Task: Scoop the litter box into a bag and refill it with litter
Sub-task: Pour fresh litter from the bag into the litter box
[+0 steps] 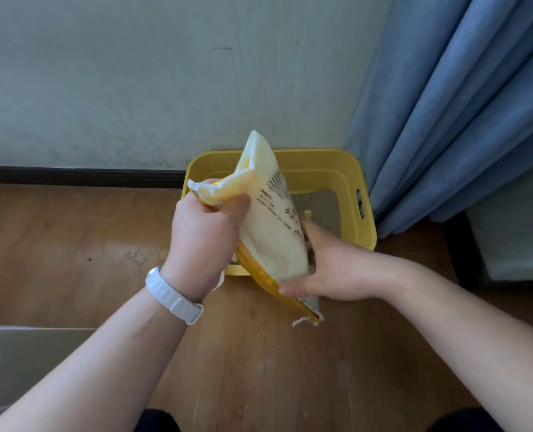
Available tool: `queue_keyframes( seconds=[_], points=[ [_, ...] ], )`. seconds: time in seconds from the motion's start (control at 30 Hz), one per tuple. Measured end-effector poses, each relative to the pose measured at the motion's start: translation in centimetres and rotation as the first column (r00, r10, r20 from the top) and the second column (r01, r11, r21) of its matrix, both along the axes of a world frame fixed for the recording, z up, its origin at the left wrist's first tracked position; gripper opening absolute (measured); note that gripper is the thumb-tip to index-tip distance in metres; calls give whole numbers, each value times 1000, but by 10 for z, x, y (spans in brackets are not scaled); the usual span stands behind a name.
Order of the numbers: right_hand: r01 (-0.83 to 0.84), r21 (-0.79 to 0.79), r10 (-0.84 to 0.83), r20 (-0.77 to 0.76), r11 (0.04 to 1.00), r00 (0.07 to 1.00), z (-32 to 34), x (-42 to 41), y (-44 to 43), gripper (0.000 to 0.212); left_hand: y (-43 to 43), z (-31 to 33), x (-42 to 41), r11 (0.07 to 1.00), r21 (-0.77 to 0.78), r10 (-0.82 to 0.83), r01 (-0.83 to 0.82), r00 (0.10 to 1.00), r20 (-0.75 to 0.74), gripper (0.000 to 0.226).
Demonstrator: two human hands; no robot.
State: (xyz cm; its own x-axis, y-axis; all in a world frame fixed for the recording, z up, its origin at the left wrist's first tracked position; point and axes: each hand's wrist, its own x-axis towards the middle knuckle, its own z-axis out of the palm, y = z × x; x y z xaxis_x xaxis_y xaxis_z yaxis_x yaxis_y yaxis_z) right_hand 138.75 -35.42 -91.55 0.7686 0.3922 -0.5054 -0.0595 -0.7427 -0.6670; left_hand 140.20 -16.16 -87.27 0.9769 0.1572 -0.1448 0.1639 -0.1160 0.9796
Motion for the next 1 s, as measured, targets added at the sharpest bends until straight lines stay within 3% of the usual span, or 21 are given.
queue_keyframes(
  seconds=[0.13, 0.33, 0.47, 0.6, 0.67, 0.77, 0.87, 1.0],
  points=[
    [-26, -118, 30, 27, 993, 999, -12, -5, 5, 108, 3, -2, 1, 998, -64, 26, -29, 999, -41, 18],
    [-43, -237, 88, 182, 971, 979, -20, -4, 13, 43, 7, -5, -1, 1000, -1, 11, -11, 1000, 15, 36],
    [-88, -223, 151, 282, 971, 947, -19, -1, 14, 20, 11, -5, -1, 994, 97, -55, 49, 996, 66, 48],
    [30, -106, 8, 336, 994, 942, -7, 7, 1, 34, 29, -9, 11, 932, 355, -92, 70, 995, 43, 44],
    [101, 13, -99, 377, 995, 921, 2, 8, -5, 29, 38, -12, 15, 885, 446, -145, 134, 989, -10, 37],
    [178, 157, -229, 421, 971, 878, 14, 9, -10, 23, 40, -18, 15, 798, 544, -291, 258, 956, -26, 29],
    [209, 166, -262, 433, 964, 863, 19, 10, -14, 23, 32, -21, 12, 694, 614, -466, 375, 885, -14, 26],
    [224, 134, -260, 428, 965, 866, 18, 9, -14, 24, 29, -19, 7, 596, 609, -604, 524, 792, -90, 68]
  ],
)
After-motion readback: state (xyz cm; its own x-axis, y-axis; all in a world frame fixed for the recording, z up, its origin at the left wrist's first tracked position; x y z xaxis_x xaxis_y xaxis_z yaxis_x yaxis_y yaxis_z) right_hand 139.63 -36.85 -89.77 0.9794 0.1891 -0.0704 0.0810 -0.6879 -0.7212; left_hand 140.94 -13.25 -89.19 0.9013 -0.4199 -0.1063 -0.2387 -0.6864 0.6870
